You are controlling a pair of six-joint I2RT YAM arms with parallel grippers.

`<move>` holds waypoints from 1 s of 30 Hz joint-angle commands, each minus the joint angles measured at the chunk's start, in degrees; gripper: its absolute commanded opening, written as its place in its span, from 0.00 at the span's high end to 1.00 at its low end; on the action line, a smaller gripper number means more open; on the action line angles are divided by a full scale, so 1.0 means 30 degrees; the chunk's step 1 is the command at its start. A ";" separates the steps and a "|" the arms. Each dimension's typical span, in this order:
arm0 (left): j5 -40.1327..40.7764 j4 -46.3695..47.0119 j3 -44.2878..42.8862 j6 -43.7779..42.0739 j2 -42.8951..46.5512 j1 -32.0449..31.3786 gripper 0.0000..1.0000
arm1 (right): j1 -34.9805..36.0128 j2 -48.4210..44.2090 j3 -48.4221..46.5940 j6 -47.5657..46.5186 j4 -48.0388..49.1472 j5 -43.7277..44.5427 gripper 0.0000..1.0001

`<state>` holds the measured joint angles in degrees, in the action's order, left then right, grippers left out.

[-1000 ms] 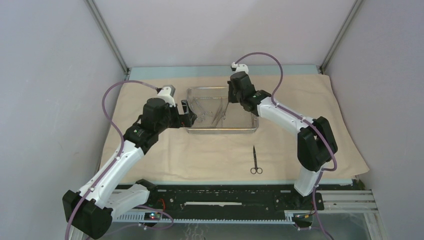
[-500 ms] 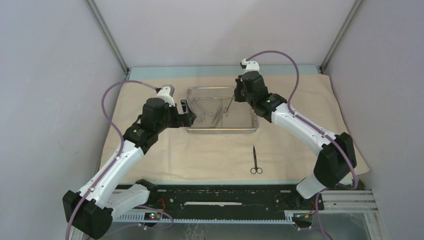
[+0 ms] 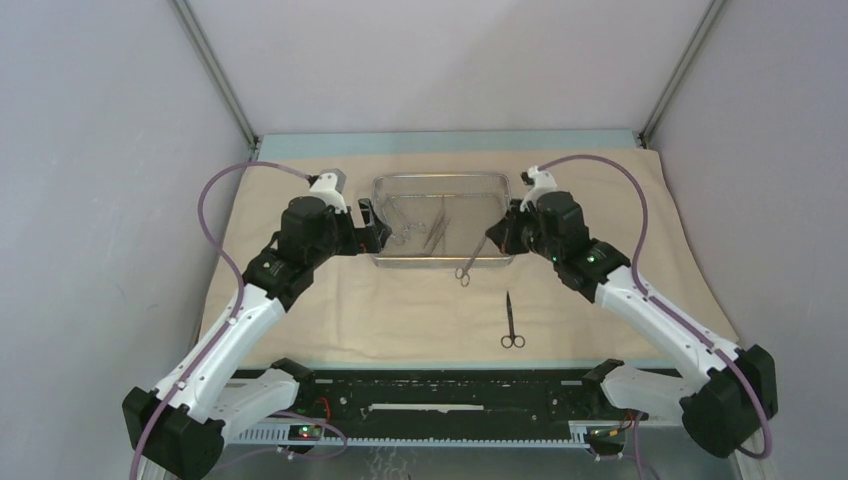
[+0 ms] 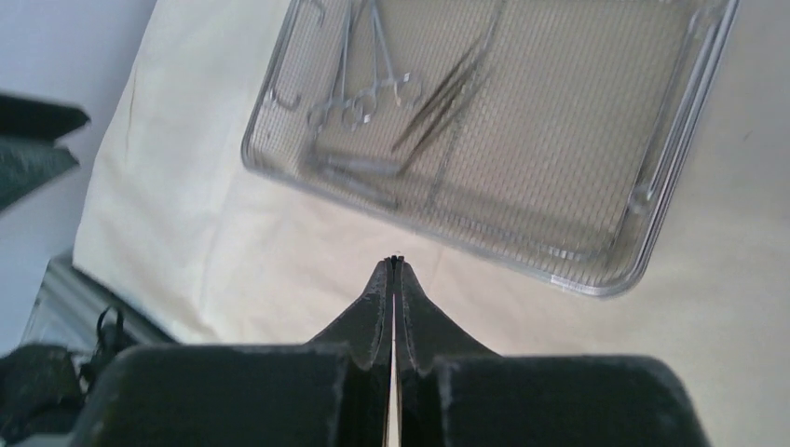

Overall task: Open and lay out the surgical kit
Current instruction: Place the medical item in the surgical kit.

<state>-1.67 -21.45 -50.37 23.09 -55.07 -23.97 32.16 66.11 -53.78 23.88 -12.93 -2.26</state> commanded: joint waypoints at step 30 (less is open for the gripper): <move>-0.0106 0.0852 0.0537 0.0300 0.0424 0.0079 0.00 | -0.2464 0.0076 0.9722 0.2984 0.6889 -0.7652 0.93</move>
<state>-1.69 -20.69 -50.26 23.55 -55.05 -23.97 25.19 65.39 -24.01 32.49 6.24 -26.81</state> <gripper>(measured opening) 0.996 0.013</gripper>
